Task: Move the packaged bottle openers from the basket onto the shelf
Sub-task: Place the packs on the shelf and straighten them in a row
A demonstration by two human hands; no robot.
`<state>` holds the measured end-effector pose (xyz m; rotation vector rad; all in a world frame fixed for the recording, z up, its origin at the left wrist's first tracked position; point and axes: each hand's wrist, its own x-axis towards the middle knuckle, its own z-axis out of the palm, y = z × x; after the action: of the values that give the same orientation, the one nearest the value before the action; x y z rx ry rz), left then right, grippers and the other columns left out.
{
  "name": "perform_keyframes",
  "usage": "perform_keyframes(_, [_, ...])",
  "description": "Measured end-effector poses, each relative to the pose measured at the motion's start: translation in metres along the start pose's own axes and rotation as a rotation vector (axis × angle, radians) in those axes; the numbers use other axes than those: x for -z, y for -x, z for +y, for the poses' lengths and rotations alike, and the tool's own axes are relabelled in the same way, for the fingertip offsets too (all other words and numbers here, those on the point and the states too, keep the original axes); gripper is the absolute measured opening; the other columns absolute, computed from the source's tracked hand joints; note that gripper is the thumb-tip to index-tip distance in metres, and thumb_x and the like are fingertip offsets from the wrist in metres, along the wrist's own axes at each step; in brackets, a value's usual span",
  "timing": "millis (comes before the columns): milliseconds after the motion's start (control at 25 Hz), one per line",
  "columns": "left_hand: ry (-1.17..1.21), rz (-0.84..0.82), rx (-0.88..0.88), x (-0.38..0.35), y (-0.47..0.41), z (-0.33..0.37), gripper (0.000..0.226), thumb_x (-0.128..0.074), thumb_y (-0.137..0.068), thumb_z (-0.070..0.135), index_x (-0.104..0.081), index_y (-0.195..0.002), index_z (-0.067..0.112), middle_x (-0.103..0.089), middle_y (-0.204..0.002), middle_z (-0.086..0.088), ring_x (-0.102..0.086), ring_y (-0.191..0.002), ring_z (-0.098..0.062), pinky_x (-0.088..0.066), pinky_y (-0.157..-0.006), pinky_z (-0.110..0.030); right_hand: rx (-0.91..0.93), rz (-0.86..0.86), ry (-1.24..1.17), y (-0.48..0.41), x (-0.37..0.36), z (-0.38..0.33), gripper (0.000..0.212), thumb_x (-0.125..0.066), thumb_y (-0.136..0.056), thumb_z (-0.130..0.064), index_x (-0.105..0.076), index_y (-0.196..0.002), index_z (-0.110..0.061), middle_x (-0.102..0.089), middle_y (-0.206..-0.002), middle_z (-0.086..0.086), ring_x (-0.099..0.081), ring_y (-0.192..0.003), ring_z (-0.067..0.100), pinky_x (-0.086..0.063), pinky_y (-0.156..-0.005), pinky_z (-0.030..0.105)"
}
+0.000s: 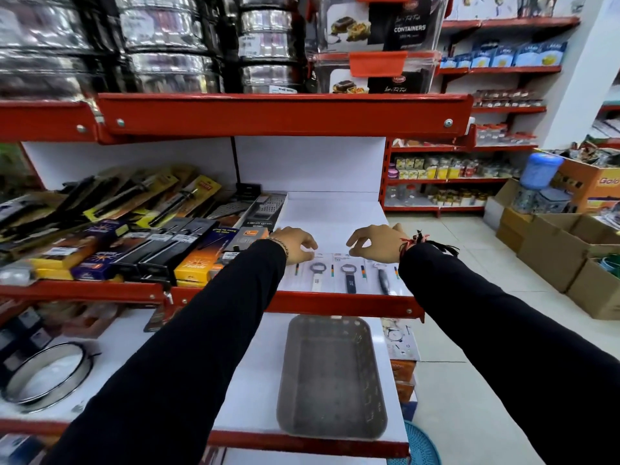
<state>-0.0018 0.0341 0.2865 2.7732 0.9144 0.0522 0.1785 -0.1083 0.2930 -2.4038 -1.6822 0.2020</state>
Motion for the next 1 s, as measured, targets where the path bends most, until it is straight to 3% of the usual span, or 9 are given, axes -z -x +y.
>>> perform_keyframes(120, [-0.262,-0.086,0.069,0.005,0.023,-0.021,0.049,-0.052,-0.089,0.046,-0.051,-0.138,0.038,-0.052,-0.148,0.008,-0.034,-0.147,-0.021,0.013,-0.12,-0.057,0.05,-0.053,0.098,0.007,-0.014,-0.022,0.044,-0.051,-0.086,-0.061,-0.057,-0.127,-0.046,-0.062,-0.132,-0.016,-0.055,-0.125,0.019,-0.021,-0.106,0.047])
perform_keyframes(240, [-0.341,-0.183,0.102,0.006,0.039,-0.033,0.064,-0.056,-0.082,0.057,-0.043,-0.143,0.044,-0.047,-0.152,0.01,-0.019,-0.153,-0.02,0.026,-0.111,-0.061,0.049,-0.146,0.151,0.008,-0.029,-0.036,0.049,-0.052,-0.086,-0.062,-0.051,-0.133,-0.049,-0.052,-0.146,-0.012,-0.047,-0.135,0.025,-0.01,-0.112,0.056])
perform_keyframes(280, [-0.323,-0.213,0.102,0.007,0.045,-0.034,0.068,-0.058,-0.08,0.06,-0.042,-0.145,0.045,-0.046,-0.152,0.012,-0.02,-0.152,-0.018,0.024,-0.112,-0.06,0.05,-0.168,0.151,0.008,-0.033,-0.039,0.049,-0.053,-0.086,-0.062,-0.05,-0.133,-0.051,-0.049,-0.149,-0.013,-0.045,-0.137,0.025,-0.005,-0.113,0.059])
perform_keyframes(360, [-0.208,-0.271,0.108,0.01,0.053,-0.034,0.07,-0.062,-0.083,0.056,-0.04,-0.147,0.042,-0.042,-0.156,0.007,-0.027,-0.15,-0.017,0.002,-0.121,-0.049,0.058,-0.203,0.154,0.008,-0.04,-0.043,0.05,-0.053,-0.085,-0.062,-0.048,-0.135,-0.053,-0.043,-0.154,-0.017,-0.042,-0.14,0.023,0.001,-0.113,0.062])
perform_keyframes(440, [-0.14,-0.291,0.106,0.012,0.055,-0.034,0.069,-0.065,-0.086,0.05,-0.039,-0.149,0.038,-0.04,-0.157,0.004,-0.029,-0.149,-0.019,-0.013,-0.121,-0.043,0.069,-0.213,0.165,0.006,-0.043,-0.046,0.051,-0.053,-0.086,-0.062,-0.046,-0.136,-0.054,-0.039,-0.155,-0.019,-0.039,-0.142,0.022,0.006,-0.113,0.065])
perform_keyframes(640, [-0.18,-0.239,0.047,0.008,0.05,-0.051,0.072,-0.065,-0.079,0.061,-0.041,-0.146,0.044,-0.047,-0.152,0.008,-0.032,-0.147,-0.016,0.009,-0.118,-0.056,0.1,-0.19,0.161,0.001,-0.044,-0.055,0.05,-0.055,-0.086,-0.062,-0.05,-0.135,-0.052,-0.039,-0.155,-0.019,-0.036,-0.145,0.021,0.009,-0.112,0.067])
perform_keyframes(840, [-0.132,-0.228,0.018,0.006,0.049,-0.057,0.07,-0.067,-0.08,0.06,-0.045,-0.144,0.043,-0.053,-0.148,0.005,-0.032,-0.148,-0.016,0.009,-0.118,-0.056,0.127,-0.16,0.183,0.0,-0.046,-0.057,0.049,-0.055,-0.086,-0.06,-0.052,-0.134,-0.05,-0.042,-0.153,-0.019,-0.039,-0.143,0.02,0.011,-0.111,0.068])
perform_keyframes(1000, [-0.303,-0.189,-0.005,0.01,0.045,-0.049,0.076,-0.05,-0.076,0.081,-0.045,-0.143,0.046,-0.055,-0.146,0.009,-0.027,-0.15,-0.018,0.026,-0.112,-0.061,0.122,-0.11,0.193,0.0,-0.044,-0.052,0.05,-0.053,-0.086,-0.064,-0.052,-0.133,-0.048,-0.05,-0.149,-0.013,-0.039,-0.142,0.024,0.013,-0.111,0.069])
